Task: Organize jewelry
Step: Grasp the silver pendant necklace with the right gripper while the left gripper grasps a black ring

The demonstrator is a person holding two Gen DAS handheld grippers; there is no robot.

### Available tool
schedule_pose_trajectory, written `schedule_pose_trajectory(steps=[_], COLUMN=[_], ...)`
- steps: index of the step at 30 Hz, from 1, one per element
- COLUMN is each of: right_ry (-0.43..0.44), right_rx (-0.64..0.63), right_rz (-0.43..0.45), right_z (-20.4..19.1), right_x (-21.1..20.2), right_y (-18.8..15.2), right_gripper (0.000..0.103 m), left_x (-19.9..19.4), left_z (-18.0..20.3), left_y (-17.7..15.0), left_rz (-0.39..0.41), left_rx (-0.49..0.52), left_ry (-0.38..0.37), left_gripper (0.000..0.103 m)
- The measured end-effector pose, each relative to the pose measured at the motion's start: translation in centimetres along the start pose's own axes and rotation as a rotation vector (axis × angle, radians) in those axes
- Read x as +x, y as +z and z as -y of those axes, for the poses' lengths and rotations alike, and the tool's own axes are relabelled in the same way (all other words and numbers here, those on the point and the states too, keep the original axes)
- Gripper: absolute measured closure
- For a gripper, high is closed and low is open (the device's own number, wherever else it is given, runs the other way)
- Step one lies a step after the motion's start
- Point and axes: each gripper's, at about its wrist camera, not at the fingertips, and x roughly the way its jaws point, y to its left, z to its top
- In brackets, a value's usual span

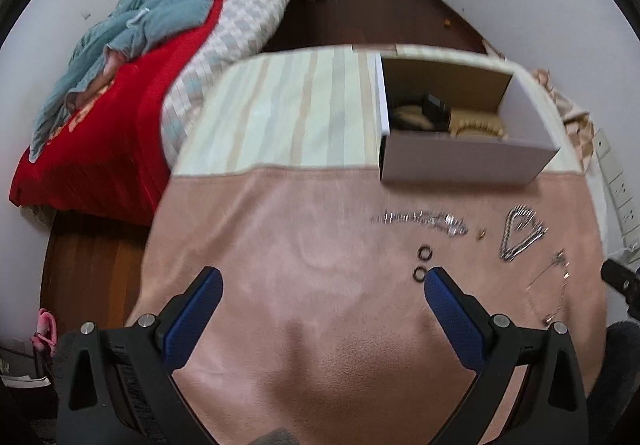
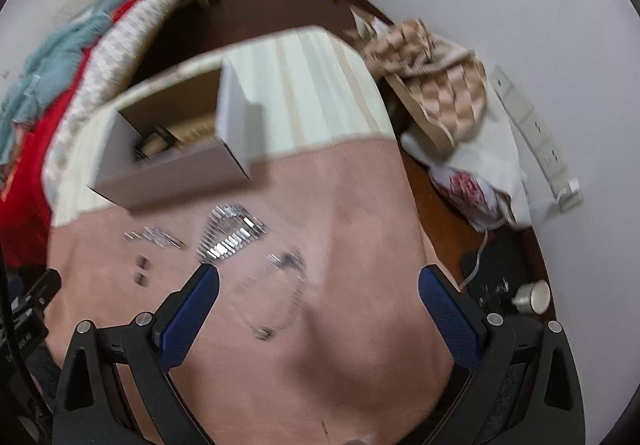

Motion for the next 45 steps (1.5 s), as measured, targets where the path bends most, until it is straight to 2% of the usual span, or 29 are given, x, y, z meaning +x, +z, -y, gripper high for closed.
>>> schedule_pose_trajectory(steps=[4,10,15,16,17,22,25,29,34,35,37,38,39,41,44,45], right_ry=[0.034,0.064,0.036,0.029,0.034,0.083,0.108,0.1,0.085,0.083,0.081,0.08,0.079,0.077,0.076,0.076], right_rx=[-0.009,-0.151,-0.226,-0.234,-0.234,-0.165,-0.121,-0.103,-0.084,-0.08,-0.077,-0.077,-0.076,-0.076,-0.073,-0.072], right_rz=[-0.039,-0.013,0.015,0.023,0.027,0.092,0.138,0.163,0.143,0.14,0.134,0.133,0.131,0.133,0.134,0.135], right_z=[-0.5,-4.6,-6.3,-6.4,-6.5,-5.3,-4.5,-4.1,-3.5,-3.4,-3.2,-3.1,-3.1,-3.1,-3.1,-3.0], right_x=[2.6,4.1,4.8,4.7,4.7,2.8,1.1,0.4,1.3,1.5,1.9,2.0,2.1,2.2,2.1,2.1], right_y=[-2.0,-4.7,-6.2,-6.4,-6.5,-5.5,-4.1,-2.8,-2.5,-2.5,-2.7,-2.8,-2.8,-2.8,-2.8,-2.8], right_gripper=[0.005,0.039,0.061,0.072,0.089,0.091,0.091,0.091,0.091,0.091,0.09,0.09,0.09,0.09,0.09,0.09], left_x=[1.6,2.5,3.2,3.4,3.6,4.0,4.6,5.3,6.0,6.0,5.9,5.8,5.7,5.5,5.2,5.1], left_z=[0.0,-0.3,-0.2,-0.1,-0.1,0.2,0.7,2.1,4.1,4.4,5.0,5.2,5.5,6.0,6.6,6.6], left_y=[-0.8,-1.7,-2.2,-2.3,-2.3,-2.2,-1.9,-1.4,-1.3,-1.3,-1.3,-1.2,-1.1,-1.1,-1.1,-1.1], left_rz=[-0.037,-0.057,-0.078,-0.083,-0.089,-0.1,-0.107,-0.106,-0.109,-0.109,-0.093,-0.087,-0.081,-0.076,-0.071,-0.07], left_rx=[0.006,0.017,0.022,0.023,0.022,0.007,-0.017,0.004,0.049,0.057,0.071,0.074,0.082,0.088,0.1,0.101], left_ry=[0.018,0.038,0.034,0.029,0.024,-0.023,-0.098,-0.138,-0.153,-0.153,-0.157,-0.159,-0.168,-0.175,-0.177,-0.181], left_gripper=[0.0,0.0,0.0,0.0,0.0,0.0,0.001,0.002,0.029,0.04,0.051,0.059,0.071,0.084,0.093,0.093])
